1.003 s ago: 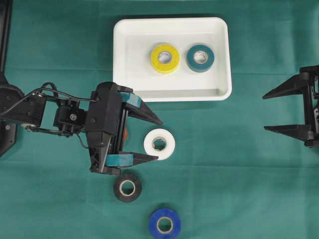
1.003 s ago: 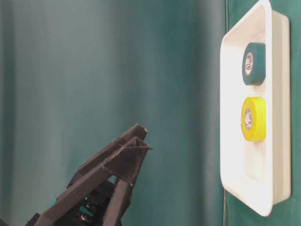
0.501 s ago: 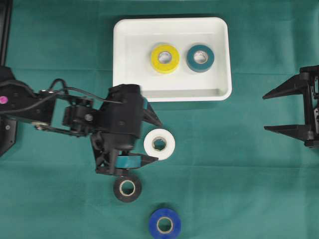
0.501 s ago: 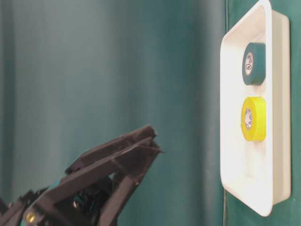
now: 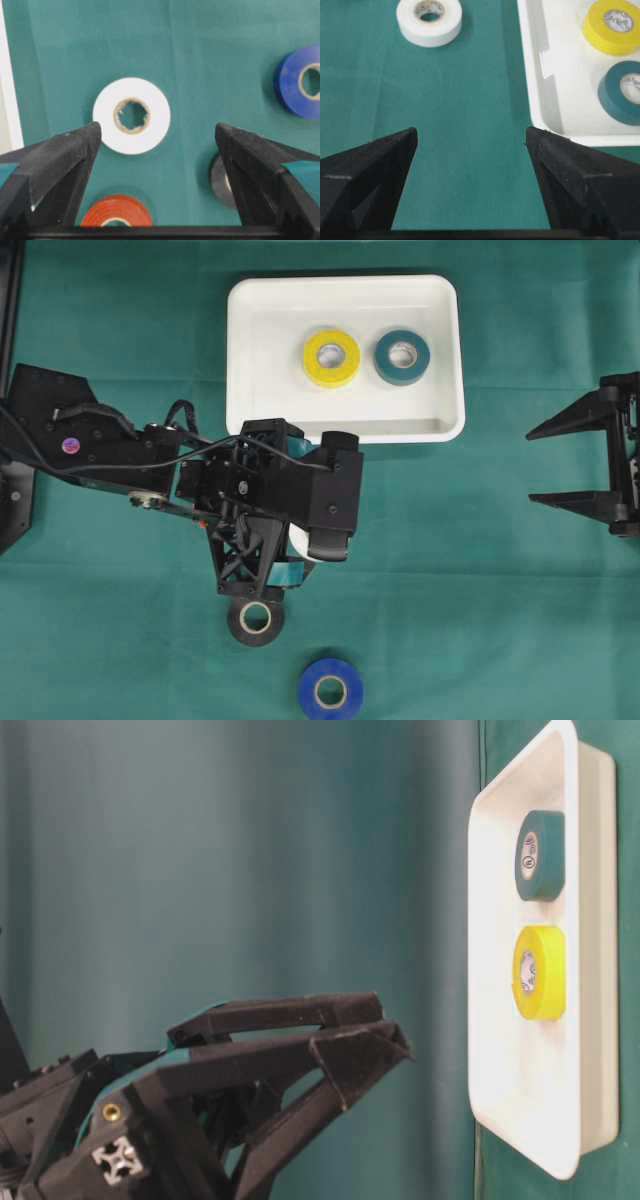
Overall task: Pick up the tape from a random location and place it into the white case.
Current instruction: 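Lower the left gripper into the white roll's hole and close on its rim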
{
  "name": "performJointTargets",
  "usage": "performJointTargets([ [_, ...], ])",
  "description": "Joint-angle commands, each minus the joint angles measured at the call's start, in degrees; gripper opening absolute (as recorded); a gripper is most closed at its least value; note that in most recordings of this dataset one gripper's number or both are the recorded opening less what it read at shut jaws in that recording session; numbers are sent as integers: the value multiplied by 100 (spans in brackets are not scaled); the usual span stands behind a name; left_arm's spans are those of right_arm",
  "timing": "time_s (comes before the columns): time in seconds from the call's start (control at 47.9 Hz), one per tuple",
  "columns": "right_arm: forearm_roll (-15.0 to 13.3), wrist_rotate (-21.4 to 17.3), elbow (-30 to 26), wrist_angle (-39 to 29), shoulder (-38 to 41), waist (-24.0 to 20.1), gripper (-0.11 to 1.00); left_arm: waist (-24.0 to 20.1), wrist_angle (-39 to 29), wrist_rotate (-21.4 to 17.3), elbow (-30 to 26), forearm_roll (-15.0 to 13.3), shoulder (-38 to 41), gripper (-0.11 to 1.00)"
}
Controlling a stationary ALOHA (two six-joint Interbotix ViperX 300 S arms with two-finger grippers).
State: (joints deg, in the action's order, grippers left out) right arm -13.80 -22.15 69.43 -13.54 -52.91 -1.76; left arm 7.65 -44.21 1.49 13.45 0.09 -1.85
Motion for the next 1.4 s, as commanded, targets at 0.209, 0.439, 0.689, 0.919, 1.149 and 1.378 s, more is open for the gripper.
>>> performJointTargets([
  [0.209, -9, 18, -141, 26, 35, -18, 87, -9, 0, 9, -149, 18, -79, 98],
  [0.439, -18, 18, -141, 26, 26, -9, 87, -9, 0, 9, -158, 18, -79, 98],
  [0.689, -18, 18, -141, 26, 26, -9, 87, -9, 0, 9, -141, 18, -79, 98],
  [0.919, -18, 18, -141, 26, 35, -9, 87, 0, 53, 9, -141, 18, -70, 98],
  [1.149, -18, 18, -141, 26, 35, -9, 87, 0, 202, 9, -35, 18, -62, 98],
  [1.378, -18, 18, -141, 26, 35, -9, 87, 0, 826, 18, 448, 9, 62, 98],
])
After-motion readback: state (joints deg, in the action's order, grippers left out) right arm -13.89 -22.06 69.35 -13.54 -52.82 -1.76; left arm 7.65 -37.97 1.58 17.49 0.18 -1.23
